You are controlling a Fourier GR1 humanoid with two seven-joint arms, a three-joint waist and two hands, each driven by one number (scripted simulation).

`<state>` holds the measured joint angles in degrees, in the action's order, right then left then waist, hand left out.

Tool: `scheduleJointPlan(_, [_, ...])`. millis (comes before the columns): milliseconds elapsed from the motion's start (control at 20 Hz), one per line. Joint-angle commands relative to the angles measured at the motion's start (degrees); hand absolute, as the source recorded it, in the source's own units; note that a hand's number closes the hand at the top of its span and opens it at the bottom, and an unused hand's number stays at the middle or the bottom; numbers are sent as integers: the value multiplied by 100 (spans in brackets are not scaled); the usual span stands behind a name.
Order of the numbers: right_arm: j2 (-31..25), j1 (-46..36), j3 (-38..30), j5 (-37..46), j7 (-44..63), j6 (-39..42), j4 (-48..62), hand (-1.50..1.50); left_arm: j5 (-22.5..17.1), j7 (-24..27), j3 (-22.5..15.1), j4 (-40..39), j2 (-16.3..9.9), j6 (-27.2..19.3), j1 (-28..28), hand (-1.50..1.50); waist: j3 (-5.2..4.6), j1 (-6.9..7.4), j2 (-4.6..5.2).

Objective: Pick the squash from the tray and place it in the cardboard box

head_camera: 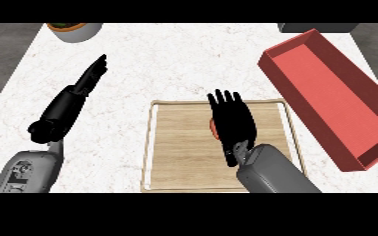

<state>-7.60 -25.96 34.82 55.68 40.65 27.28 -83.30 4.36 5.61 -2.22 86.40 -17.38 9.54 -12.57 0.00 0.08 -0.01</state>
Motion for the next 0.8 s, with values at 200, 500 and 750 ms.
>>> scheduleJointPlan(200, [214, 33, -471, 391, -676, -365, 906, -150, 153, -274, 34, 450, 178, 127, 146, 0, 1, 29, 3])
scheduleJointPlan(500, [-40, 398, -81, 640, -1558, -608, 546, 150, 199, -415, 137, 425, 204, 188, 23, 0, 2, 0, -4])
scheduleJointPlan(750, [63, -100, -282, 1173, -2086, -1468, 1493, 150, 143, -107, 250, 433, 146, 413, 323, 0, 1, 40, 5])
